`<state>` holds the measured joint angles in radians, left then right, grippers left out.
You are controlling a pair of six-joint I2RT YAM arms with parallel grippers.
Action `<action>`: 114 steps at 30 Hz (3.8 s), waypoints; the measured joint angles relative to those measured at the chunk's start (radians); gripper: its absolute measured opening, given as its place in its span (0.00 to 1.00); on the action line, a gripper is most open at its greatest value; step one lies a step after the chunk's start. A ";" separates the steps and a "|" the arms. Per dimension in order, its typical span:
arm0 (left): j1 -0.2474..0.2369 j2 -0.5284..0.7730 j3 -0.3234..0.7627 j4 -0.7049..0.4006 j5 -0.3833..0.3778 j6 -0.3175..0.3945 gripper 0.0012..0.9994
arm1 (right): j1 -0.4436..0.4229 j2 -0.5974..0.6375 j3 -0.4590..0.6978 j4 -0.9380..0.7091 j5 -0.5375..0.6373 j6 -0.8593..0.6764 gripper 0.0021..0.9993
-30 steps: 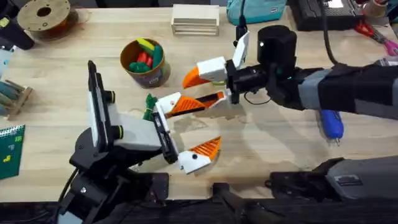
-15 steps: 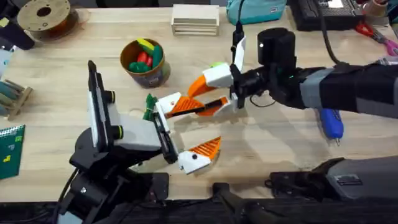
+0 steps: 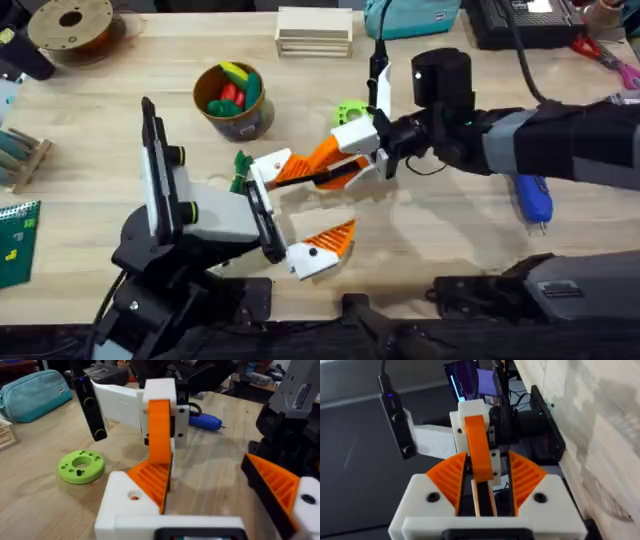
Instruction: Pick up the gripper from the table and insert it into the empty holder that is missing its gripper. Then pick up a screw, insert it into the mounting hole, and use the screwdriver to tighten it. Finally, clean up the table by picking up the vegetable and placing it into the bucket.
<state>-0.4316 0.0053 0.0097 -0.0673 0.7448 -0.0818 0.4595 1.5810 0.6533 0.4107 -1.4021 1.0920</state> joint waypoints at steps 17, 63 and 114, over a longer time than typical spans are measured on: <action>0.000 0.000 0.000 -0.001 0.003 -0.005 0.99 | -0.001 -0.001 0.000 0.006 -0.018 -0.002 0.07; 0.004 0.000 0.000 0.000 -0.038 -0.005 0.99 | -0.002 0.131 0.110 0.064 -0.045 -0.020 0.02; 0.002 0.000 0.000 0.000 -0.003 0.003 0.99 | -0.007 0.154 0.163 0.109 -0.035 -0.014 0.84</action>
<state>-0.4297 0.0051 0.0101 -0.0677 0.7418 -0.0792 0.4522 1.7348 0.8165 0.5198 -1.4368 1.0775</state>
